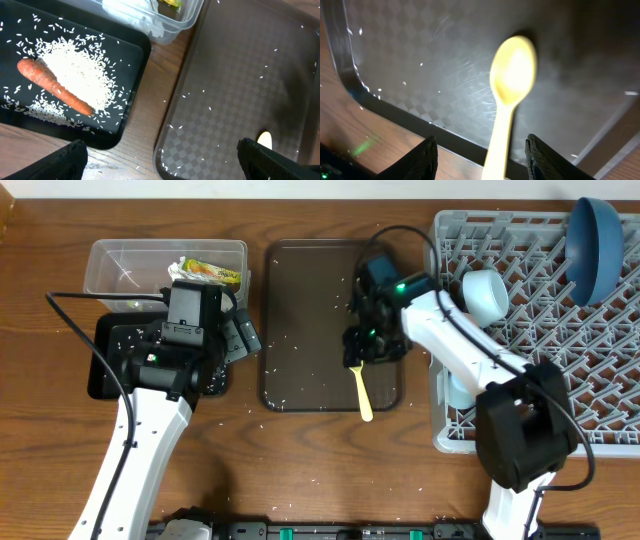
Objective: Sort waste into correct bins and load items into the dishwasher rack
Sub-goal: 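Lift the yellow spoon upright with the right gripper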
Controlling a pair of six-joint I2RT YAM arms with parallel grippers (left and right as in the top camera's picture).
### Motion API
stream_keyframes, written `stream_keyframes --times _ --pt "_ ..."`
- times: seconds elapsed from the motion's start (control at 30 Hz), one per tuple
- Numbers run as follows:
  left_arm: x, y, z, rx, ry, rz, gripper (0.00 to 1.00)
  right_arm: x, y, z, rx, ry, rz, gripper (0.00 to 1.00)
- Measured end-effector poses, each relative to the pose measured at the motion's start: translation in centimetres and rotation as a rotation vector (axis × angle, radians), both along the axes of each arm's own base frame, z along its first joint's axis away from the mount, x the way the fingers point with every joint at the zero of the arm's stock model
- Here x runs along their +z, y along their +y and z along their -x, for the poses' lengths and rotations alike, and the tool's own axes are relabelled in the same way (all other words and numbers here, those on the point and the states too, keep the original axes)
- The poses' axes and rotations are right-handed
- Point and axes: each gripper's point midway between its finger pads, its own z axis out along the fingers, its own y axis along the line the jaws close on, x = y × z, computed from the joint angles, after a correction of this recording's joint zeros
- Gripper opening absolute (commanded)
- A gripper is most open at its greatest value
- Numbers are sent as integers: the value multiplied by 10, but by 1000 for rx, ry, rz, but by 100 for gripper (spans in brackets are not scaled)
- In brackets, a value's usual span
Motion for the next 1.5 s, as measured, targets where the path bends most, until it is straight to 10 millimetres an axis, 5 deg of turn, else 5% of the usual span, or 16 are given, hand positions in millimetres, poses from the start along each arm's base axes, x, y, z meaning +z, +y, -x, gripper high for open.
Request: stream_keyframes --times 0.33,1.0,1.13,1.37,1.5 --pt "0 0 0 0 0 0 98 -44 -2 22 -1 134 76 54" --pt "0 0 0 0 0 0 98 -48 23 38 63 204 -166 52" --pt "0 0 0 0 0 0 98 -48 23 39 39 232 -218 41" --pt "0 0 0 0 0 0 98 -55 23 42 23 248 -226 2" --pt "0 0 0 0 0 0 98 -53 26 42 15 256 -244 1"
